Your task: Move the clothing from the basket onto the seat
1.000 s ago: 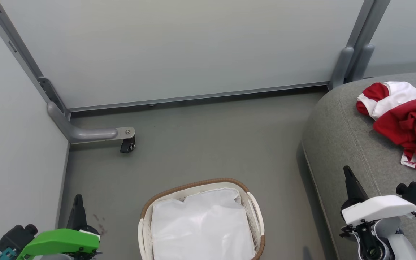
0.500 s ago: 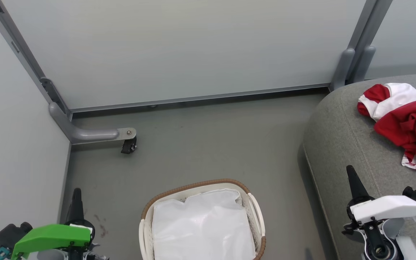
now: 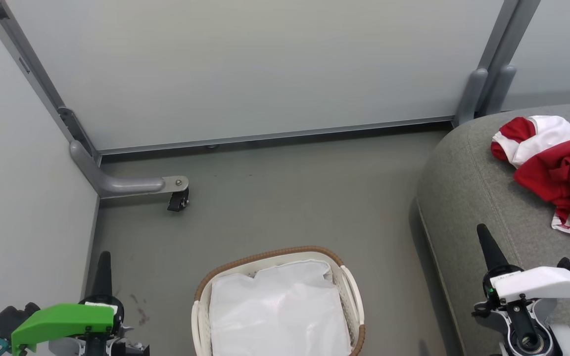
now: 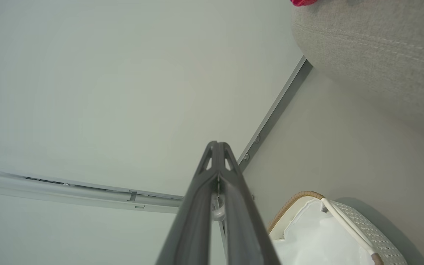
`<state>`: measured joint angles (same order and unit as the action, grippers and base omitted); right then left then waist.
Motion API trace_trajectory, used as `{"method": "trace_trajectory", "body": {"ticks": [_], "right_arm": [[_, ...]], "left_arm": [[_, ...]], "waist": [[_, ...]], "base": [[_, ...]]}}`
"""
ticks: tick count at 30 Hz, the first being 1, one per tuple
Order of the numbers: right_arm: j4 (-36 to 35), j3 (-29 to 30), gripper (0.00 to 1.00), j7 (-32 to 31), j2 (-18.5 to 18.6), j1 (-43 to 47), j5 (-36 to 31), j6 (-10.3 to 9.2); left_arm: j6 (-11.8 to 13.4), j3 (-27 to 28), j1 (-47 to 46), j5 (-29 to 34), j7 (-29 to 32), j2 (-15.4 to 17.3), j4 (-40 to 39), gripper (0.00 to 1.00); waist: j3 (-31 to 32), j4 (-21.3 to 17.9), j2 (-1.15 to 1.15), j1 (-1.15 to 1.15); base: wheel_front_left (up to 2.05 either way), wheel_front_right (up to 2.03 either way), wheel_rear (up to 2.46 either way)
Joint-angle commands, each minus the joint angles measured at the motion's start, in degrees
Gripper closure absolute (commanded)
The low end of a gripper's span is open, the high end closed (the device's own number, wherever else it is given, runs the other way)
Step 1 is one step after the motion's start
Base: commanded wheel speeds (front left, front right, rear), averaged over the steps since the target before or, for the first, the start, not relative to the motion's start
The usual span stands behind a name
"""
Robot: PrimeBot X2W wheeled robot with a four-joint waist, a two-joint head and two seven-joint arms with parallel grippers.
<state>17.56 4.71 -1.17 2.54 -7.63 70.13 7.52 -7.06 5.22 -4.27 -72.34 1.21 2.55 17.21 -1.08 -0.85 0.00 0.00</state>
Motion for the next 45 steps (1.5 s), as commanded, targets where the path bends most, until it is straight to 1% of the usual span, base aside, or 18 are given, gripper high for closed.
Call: {"method": "trace_trajectory", "body": {"ticks": [1,20,45], "right_arm": [[-0.77,0.27,1.00,-0.42,0.36,0.45,1.60,-0.03],[-2.18,1.08,1.00,-2.82,0.43,1.00,11.33,-0.04],[-3.68,1.94,1.00,-5.53,0.50,1.70,22.06,-0.04]], "left_arm": [[-0.33,0.21,-1.44,-1.54,0.37,0.41,-0.61,1.00],[-0.48,0.83,-1.97,-10.16,2.77,0.46,-1.88,1.00],[-0.56,1.42,-2.38,-20.00,5.35,0.50,-3.26,1.00]], "waist": [[0.03,0.03,0.00,0.00],[0.40,0.37,0.00,0.00],[0.87,0.83,0.00,0.00]], "base": [[0.00,0.00,0.00],[0.00,0.00,0.00],[0.00,0.00,0.00]]}}
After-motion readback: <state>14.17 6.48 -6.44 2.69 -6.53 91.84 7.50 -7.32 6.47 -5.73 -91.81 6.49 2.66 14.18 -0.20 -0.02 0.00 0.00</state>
